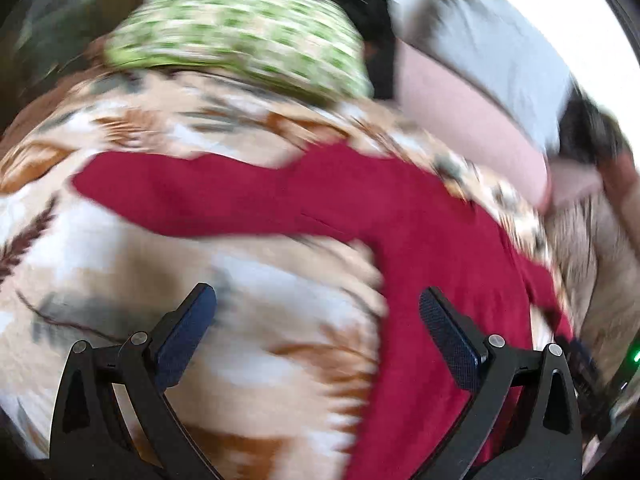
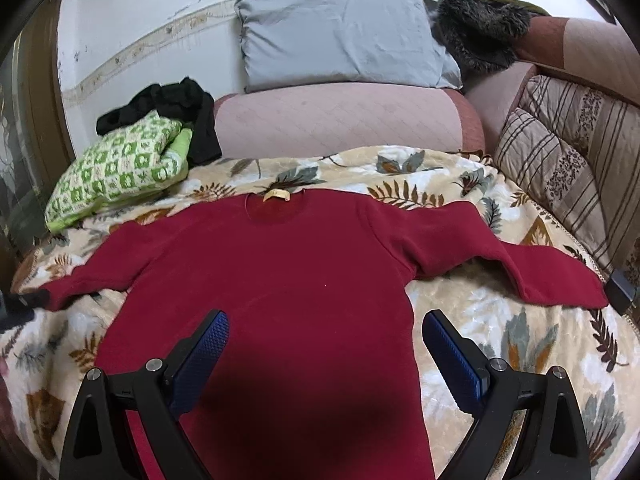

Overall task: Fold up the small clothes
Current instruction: 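Grasp the sweater sleeve cuff with the left gripper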

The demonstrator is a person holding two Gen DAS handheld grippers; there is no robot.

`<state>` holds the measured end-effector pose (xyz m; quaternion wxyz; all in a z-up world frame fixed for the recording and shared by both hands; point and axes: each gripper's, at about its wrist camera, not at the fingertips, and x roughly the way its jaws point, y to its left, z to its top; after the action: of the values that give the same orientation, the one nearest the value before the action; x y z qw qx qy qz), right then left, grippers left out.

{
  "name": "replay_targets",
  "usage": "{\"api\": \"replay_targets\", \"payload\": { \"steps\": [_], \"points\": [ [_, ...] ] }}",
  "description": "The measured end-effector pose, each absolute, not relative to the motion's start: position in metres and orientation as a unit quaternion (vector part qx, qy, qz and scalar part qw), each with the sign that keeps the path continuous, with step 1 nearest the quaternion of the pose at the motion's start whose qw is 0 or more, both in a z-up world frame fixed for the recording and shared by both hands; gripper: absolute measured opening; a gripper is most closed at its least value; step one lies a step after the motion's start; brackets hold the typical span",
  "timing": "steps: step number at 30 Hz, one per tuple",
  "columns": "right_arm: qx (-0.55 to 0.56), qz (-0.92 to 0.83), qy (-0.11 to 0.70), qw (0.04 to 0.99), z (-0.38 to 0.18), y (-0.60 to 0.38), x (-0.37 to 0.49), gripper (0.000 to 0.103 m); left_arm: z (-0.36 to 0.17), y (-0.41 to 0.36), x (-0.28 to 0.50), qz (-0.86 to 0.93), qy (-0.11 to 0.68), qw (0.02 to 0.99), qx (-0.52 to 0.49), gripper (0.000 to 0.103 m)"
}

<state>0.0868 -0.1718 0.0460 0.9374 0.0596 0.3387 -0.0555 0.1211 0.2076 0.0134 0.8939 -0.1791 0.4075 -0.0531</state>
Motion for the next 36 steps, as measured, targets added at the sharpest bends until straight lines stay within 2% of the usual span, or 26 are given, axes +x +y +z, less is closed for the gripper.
{"api": "replay_targets", "payload": {
  "steps": [3,5,8,12,15,18,23,26,28,29,31,36],
  "points": [
    [0.043,-0.053,0.348,0.935,0.041,-0.164,0.093,0.096,0.005,0.286,0.117,-0.021,0.375,0.891,-0.254,0.102],
    [0.028,-0.05,0.351,0.935,0.038,-0.158,0.097,0.096,-0.01,0.348,0.116,0.005,0.354,0.871,-0.341,0.102],
    [0.01,-0.044,0.36,0.932,0.03,-0.148,0.107,0.096,-0.034,0.396,0.123,0.013,0.341,0.83,-0.441,0.102],
    [-0.003,-0.041,0.377,0.925,0.019,-0.142,0.118,0.096,-0.053,0.406,0.15,-0.031,0.34,0.793,-0.505,0.1],
    [0.0,-0.042,0.378,0.925,0.017,-0.144,0.119,0.096,-0.055,0.403,0.17,-0.04,0.342,0.789,-0.51,0.098],
    [0.004,-0.046,0.379,0.924,0.016,-0.147,0.121,0.096,-0.06,0.41,0.179,-0.044,0.32,0.785,-0.529,0.098],
    [0.004,-0.044,0.384,0.922,0.013,-0.149,0.126,0.096,-0.072,0.424,0.182,-0.032,0.284,0.771,-0.569,0.091],
    [0.001,-0.042,0.385,0.922,0.012,-0.147,0.127,0.096,-0.072,0.424,0.186,-0.006,0.301,0.779,-0.55,0.069],
    [-0.001,-0.041,0.386,0.922,0.012,-0.147,0.126,0.096,-0.074,0.422,0.187,0.01,0.321,0.785,-0.529,0.044],
    [-0.001,-0.041,0.385,0.922,0.012,-0.146,0.126,0.096,-0.075,0.421,0.189,0.022,0.333,0.79,-0.515,0.038],
    [-0.001,-0.042,0.385,0.922,0.012,-0.146,0.126,0.096,-0.077,0.417,0.192,0.051,0.363,0.801,-0.474,0.015],
    [0.003,-0.046,0.389,0.92,0.011,-0.148,0.127,0.096,-0.047,0.401,0.186,0.103,0.366,0.855,-0.353,0.007]
  ]
}}
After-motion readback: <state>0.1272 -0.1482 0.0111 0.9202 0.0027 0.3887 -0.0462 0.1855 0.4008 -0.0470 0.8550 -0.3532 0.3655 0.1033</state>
